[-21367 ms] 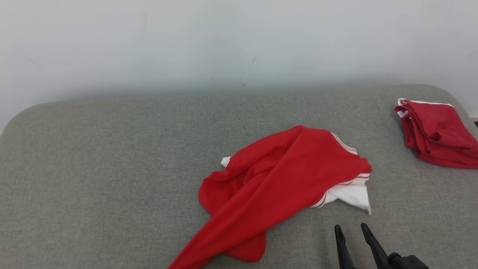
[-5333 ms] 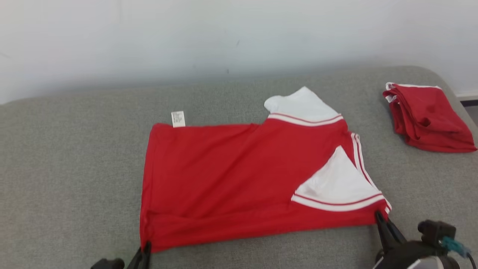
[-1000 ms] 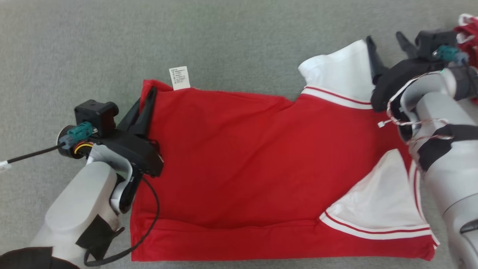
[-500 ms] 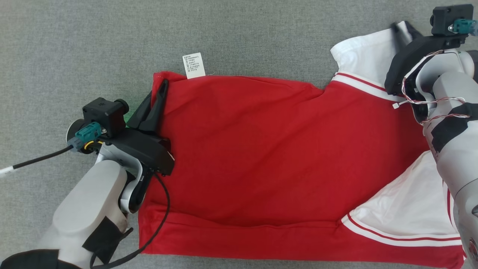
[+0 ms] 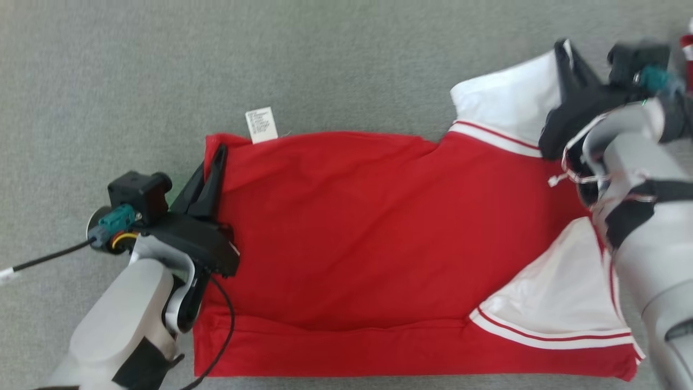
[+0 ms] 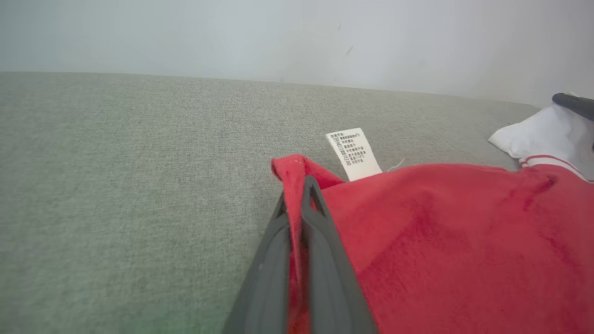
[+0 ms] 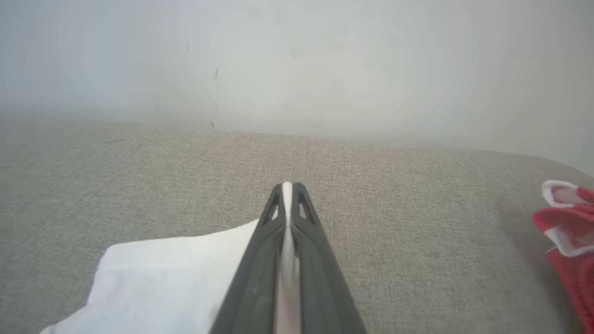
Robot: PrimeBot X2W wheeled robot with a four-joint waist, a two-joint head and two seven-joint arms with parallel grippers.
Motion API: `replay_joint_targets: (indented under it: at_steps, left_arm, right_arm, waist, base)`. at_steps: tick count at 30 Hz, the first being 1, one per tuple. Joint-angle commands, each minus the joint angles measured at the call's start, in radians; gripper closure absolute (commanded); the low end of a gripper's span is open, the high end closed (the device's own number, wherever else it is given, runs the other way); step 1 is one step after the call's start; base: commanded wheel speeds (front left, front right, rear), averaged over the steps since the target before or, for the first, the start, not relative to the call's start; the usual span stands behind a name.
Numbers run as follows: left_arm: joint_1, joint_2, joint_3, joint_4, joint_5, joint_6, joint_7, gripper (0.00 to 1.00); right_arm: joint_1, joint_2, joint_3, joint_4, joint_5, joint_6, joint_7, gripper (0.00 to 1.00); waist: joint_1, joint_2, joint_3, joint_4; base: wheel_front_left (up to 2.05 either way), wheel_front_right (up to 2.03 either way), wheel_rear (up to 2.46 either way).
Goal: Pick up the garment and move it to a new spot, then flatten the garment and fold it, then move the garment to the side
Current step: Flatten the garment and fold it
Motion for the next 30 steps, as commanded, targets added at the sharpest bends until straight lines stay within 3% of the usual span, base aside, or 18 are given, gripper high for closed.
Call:
replay_joint_targets:
  at_steps: [1, 4, 10, 11, 12, 16, 20, 30]
  left_arm:
    - [0.026, 0.005, 0.005, 0.000, -0.002, -0.002, -0.007, 1.00]
    - [0.054, 0.008, 0.015, 0.000, -0.003, 0.001, -0.007, 1.00]
    - [0.121, 0.004, 0.038, 0.010, -0.007, -0.002, -0.007, 1.00]
    - [0.121, 0.004, 0.038, 0.010, -0.007, -0.002, -0.007, 1.00]
    - [0.144, 0.002, 0.046, 0.012, -0.004, -0.004, -0.006, 1.00]
    - [0.174, -0.001, 0.063, 0.009, -0.001, -0.005, -0.006, 1.00]
    - [0.223, -0.011, 0.090, -0.003, 0.011, -0.006, -0.006, 1.00]
    - [0.379, -0.065, 0.206, -0.091, 0.042, 0.005, -0.006, 1.00]
  right_arm:
    - [0.039, -0.004, 0.002, -0.033, 0.030, -0.002, -0.012, 1.00]
    - [0.109, -0.012, 0.002, -0.123, 0.080, -0.002, -0.016, 1.00]
    - [0.324, -0.058, -0.038, -0.422, 0.143, -0.002, -0.017, 1.00]
    - [0.324, -0.058, -0.038, -0.422, 0.143, -0.002, -0.017, 1.00]
    - [0.413, -0.065, -0.056, -0.520, 0.147, -0.002, -0.017, 1.00]
    - [0.541, -0.071, -0.102, -0.646, 0.153, -0.002, -0.017, 1.00]
    - [0.739, -0.038, -0.168, -0.808, 0.159, -0.002, -0.017, 1.00]
    - [1.006, 0.022, -0.313, -0.935, 0.192, -0.002, -0.017, 1.00]
  waist:
    - [0.0000, -0.0001, -0.041, -0.033]
    - [0.0000, -0.0001, -0.068, -0.049]
    - [0.0000, -0.0001, -0.135, -0.065]
    - [0.0000, -0.0001, -0.135, -0.065]
    - [0.0000, -0.0001, -0.152, -0.068]
    - [0.0000, -0.0001, -0.172, -0.072]
    - [0.0000, -0.0001, -0.196, -0.073]
    - [0.0000, -0.0001, -0.226, -0.052]
  base:
    - [0.00, 0.00, 0.00]
    - [0.00, 0.00, 0.00]
    - [0.00, 0.00, 0.00]
    - [0.00, 0.00, 0.00]
    - [0.00, 0.00, 0.00]
    - [0.00, 0.00, 0.00]
    - [0.00, 0.00, 0.00]
    - [0.00, 0.00, 0.00]
